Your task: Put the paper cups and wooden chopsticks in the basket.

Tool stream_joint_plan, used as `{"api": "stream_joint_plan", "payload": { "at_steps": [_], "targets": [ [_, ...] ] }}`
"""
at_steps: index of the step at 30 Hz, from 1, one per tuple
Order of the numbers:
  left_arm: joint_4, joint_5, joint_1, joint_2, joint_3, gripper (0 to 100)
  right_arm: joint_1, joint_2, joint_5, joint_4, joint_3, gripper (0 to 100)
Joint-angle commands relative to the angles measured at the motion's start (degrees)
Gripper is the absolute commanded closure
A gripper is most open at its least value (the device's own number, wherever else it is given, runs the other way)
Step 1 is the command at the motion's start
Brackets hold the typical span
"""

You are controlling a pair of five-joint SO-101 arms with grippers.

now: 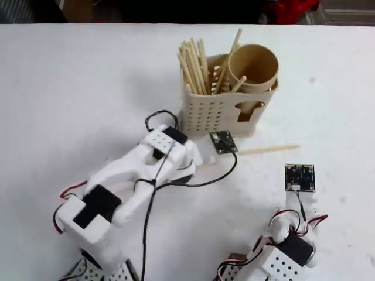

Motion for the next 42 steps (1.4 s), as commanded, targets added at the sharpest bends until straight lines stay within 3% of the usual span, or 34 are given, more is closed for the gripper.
{"api": "stream_joint_plan", "payload": {
  "at_steps": [1, 9, 16, 19, 25, 29, 35, 42],
  "targets": [
    [2.55, -0.88, 0.57, -2.15, -1.76, 98, 0.48, -0.04, 0.00, -0.57, 0.53, 97.4],
    [14.95, 1.32, 5.41, -27.82, -2.73, 98, 0.48, -0.04, 0.00, -0.57, 0.53, 97.4],
    [12.31, 6.68, 6.81, -43.03, -17.32, 98, 0.48, -0.04, 0.00, -0.57, 0.53, 97.4],
    [6.59, 8.70, 6.73, -41.45, -25.14, 98, 0.48, -0.04, 0.00, -0.57, 0.53, 97.4],
    [-14.24, 12.40, 6.73, -30.46, -36.75, 98, 0.48, -0.04, 0.00, -0.57, 0.53, 97.4],
    [-23.47, 15.21, 5.14, -21.76, -44.66, 98, 0.48, -0.04, 0.00, -0.57, 0.53, 97.4],
    [-22.95, 20.84, 1.71, -11.47, -54.15, 93, 0.48, -0.04, 0.00, -0.57, 0.53, 97.4],
    [-20.13, 23.03, 0.48, -9.36, -55.65, 90, 0.48, -0.04, 0.00, -0.57, 0.53, 97.4]
  ]
}}
